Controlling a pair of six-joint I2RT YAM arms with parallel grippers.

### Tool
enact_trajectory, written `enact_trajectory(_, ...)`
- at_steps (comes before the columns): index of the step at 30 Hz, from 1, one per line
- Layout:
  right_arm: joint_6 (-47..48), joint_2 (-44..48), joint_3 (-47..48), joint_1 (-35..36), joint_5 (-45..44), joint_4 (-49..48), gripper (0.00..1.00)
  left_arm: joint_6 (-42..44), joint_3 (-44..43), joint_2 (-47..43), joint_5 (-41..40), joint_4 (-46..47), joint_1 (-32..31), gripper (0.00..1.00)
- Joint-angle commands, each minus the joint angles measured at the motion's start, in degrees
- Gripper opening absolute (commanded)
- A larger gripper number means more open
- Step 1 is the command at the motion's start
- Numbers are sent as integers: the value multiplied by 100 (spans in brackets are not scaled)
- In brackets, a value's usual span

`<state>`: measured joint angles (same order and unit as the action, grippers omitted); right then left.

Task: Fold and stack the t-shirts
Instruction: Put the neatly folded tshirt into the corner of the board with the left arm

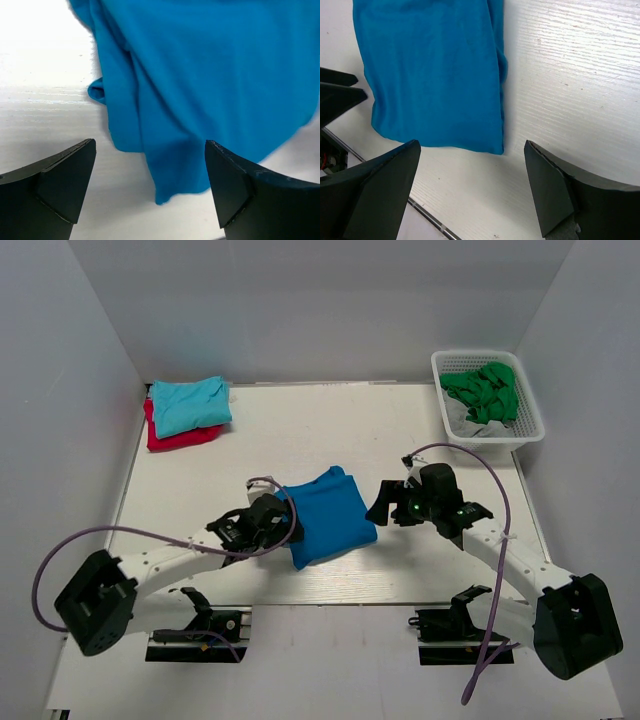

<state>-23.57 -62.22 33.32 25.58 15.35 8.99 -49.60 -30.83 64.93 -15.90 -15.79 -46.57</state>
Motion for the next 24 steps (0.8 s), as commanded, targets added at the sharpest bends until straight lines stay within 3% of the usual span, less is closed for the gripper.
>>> enact_trajectory(1,81,-10,245,-10,47,-100,90,109,-274,572,34,155,25,100)
enact_trajectory(5,72,-62,271,-1,47,-91,90,162,-450,1144,-80,85,25,100)
enact_trajectory(10,134,-133,333,-1,3,-29,90,354,-204,1330,166,882,78,100)
enact_trajectory(16,125,-159,315,-10,73,-82,90,434,-125,1978,228,1587,147,85)
enact_trajectory(20,107,-238,289,-9,99,-65,90,496,-415,2533,297,1588,218,78)
enact_trajectory(23,142,-203,333,-18,38,-12,90,496,-468,2762,447,1658,271,63)
enact_trajectory(24,151,-221,359,-10,20,23,90,496,-468,2875,448,1728,323,52)
